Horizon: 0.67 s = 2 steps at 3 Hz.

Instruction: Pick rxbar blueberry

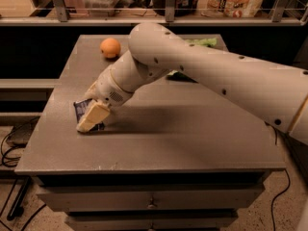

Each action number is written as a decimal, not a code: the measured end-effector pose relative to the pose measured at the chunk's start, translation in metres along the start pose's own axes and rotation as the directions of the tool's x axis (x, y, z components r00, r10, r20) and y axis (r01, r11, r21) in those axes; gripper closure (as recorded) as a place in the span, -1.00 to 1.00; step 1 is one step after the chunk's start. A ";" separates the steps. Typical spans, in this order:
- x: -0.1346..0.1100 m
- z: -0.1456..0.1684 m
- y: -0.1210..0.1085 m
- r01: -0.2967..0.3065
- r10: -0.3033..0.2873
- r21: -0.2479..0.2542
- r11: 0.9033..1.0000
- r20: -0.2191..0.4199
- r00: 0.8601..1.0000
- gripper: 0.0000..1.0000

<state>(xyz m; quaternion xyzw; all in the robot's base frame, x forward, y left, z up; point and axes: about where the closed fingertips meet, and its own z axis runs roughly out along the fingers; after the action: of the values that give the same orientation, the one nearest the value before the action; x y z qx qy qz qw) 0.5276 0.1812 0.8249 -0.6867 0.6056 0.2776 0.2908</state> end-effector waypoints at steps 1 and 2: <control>0.000 -0.006 -0.003 -0.009 0.009 0.012 1.000 0.012 1.000 0.73; -0.011 -0.034 -0.012 0.007 -0.008 0.053 0.999 0.033 0.999 1.00</control>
Offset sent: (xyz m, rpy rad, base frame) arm 0.0261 -0.0356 0.0710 0.0757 -0.0894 -0.0622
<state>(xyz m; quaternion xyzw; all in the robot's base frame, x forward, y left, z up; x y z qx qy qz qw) 0.5391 0.1647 0.8570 -0.6764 0.6053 0.2717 0.3198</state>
